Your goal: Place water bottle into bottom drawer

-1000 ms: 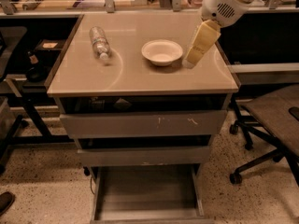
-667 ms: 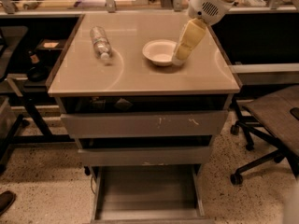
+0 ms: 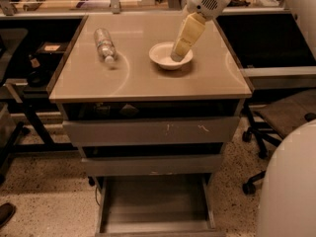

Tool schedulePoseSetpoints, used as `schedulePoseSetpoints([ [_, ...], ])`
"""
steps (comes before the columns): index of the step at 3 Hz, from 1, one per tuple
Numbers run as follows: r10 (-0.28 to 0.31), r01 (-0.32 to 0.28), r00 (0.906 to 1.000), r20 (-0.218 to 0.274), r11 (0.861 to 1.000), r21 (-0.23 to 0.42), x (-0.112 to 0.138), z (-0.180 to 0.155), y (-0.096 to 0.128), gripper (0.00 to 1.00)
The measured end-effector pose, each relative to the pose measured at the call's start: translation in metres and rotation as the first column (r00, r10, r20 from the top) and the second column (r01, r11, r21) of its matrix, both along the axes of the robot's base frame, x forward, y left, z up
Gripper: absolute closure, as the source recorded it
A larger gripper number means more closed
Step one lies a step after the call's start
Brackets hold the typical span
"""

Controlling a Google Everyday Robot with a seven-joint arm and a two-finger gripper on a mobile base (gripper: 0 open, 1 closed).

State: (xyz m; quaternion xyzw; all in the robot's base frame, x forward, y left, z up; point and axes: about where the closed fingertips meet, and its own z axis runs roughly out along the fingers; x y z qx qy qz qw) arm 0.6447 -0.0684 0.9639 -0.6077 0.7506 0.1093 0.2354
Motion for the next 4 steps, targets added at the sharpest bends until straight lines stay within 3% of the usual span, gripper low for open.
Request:
schedulePoseSetpoints([
  [1, 0.019, -0.019, 0.9997, 0.018, 1.0, 0.022, 0.011, -0.006, 0.018, 0.0],
  [3, 0.046, -0.047, 0.9988, 0.015, 0.997, 0.067, 0.071, -0.013, 0.061, 0.0],
  [4, 0.04, -0.042, 0.9987, 0.031, 0.996, 0.077, 0.077, -0.011, 0.064, 0.0],
])
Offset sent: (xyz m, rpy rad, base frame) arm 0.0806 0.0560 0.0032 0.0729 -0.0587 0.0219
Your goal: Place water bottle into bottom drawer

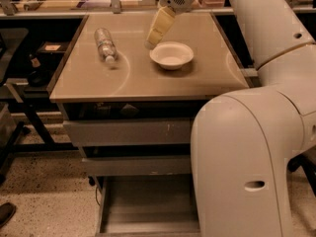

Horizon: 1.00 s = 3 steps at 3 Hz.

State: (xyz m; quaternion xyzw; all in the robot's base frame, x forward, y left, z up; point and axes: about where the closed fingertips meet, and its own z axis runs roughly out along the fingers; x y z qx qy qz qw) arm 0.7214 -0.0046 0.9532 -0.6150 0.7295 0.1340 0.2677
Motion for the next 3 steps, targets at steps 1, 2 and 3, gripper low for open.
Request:
schedulePoseSetpoints([
  [1, -0.004, 0.003, 0.9999, -0.016, 1.0, -0.022, 0.002, -0.01, 0.019, 0.0],
  [2, 0.046, -0.047, 0.9982, -0.04, 0.998, -0.035, 0.004, -0.022, 0.05, 0.0],
  [3, 0.092, -0.096, 0.991, -0.097, 0.995, -0.034, 0.014, -0.047, 0.083, 0.0],
])
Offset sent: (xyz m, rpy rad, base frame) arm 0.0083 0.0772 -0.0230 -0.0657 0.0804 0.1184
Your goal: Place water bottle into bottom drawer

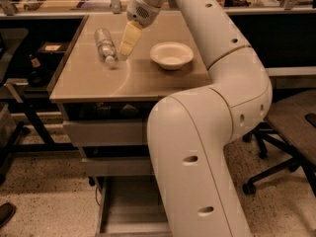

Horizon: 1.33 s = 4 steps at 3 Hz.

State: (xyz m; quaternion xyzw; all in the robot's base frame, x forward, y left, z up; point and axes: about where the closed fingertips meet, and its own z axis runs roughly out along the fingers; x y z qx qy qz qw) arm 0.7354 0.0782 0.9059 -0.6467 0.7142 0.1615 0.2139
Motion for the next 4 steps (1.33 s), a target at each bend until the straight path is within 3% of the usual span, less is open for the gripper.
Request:
schedulePoseSetpoints([
  [1, -0.009, 0.009, 0.9998, 0.019, 1.0, 0.016, 0.007, 0.0, 0.005, 0.0],
  [2, -0.094, 0.095, 0.9952, 0.026, 0.994, -0.047, 0.018, -0.002, 0.008, 0.0],
  [3, -0.183, 0.183, 0.983, 0.008, 0.977, -0.106, 0.028, -0.012, 0.012, 0.0],
  [4, -0.188, 0.189, 0.982, 0.023, 0.978, -0.088, 0.035, -0.013, 0.018, 0.0],
])
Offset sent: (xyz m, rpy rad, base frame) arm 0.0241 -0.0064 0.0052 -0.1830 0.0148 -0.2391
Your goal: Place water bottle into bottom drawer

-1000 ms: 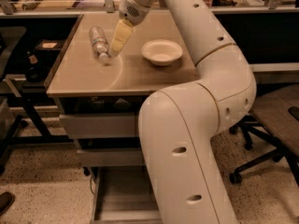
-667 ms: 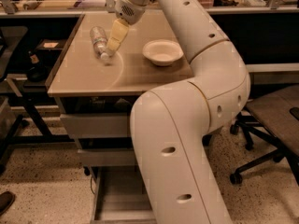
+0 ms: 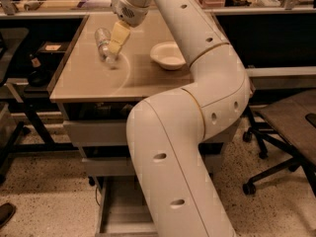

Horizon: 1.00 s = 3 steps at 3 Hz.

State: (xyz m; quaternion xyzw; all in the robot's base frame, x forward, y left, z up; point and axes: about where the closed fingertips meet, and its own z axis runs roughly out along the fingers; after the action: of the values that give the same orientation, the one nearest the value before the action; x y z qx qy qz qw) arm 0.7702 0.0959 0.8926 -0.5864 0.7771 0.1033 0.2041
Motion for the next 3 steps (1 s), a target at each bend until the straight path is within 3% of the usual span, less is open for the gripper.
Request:
schedulePoseSetpoints([
  [1, -0.013, 0.013, 0.9998, 0.014, 1.0, 0.02, 0.006, 0.0, 0.007, 0.0],
  [3, 0.021, -0.022, 0.9997, 0.013, 0.997, 0.079, 0.008, -0.001, 0.037, 0.0],
])
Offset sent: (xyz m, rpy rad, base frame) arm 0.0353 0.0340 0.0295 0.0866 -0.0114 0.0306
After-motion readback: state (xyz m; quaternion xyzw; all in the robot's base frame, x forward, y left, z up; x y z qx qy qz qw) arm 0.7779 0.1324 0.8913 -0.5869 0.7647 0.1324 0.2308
